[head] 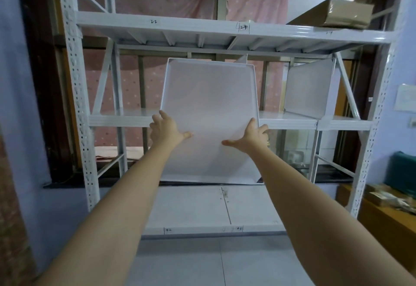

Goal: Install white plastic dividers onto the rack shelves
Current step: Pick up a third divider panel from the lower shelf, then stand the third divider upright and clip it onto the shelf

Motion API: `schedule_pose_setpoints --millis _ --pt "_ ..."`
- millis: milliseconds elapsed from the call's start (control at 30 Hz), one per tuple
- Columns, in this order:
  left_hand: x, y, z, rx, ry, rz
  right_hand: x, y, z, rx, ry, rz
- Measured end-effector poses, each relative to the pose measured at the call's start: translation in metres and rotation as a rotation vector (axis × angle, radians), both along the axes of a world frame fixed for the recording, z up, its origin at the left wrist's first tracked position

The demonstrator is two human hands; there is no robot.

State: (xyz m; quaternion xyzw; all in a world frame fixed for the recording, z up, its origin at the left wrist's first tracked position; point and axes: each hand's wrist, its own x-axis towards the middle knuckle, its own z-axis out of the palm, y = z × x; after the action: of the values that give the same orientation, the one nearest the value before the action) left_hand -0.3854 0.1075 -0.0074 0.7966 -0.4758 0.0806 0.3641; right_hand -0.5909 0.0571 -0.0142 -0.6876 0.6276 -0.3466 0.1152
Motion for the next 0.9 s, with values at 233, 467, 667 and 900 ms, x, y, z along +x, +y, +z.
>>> schedule_pose_setpoints --millis 233,467,667,900 --pt "0.012 -0.003 0.045 -0.190 -0.015 -0.190 -0.021 -0.024 0.013 0.139 -0.033 0.091" --pt "0.017 0.014 0.065 -0.488 0.546 -0.620 -0.015 -0.045 -0.003 0.215 -0.278 0.234" --pt "0.015 0.029 0.079 -0.508 1.265 -1.302 0.000 -0.049 -0.004 0.279 -0.437 0.352" --pt "0.001 0.032 0.081 -0.291 0.899 -1.599 0.014 -0.057 -0.005 0.399 -0.517 0.489"
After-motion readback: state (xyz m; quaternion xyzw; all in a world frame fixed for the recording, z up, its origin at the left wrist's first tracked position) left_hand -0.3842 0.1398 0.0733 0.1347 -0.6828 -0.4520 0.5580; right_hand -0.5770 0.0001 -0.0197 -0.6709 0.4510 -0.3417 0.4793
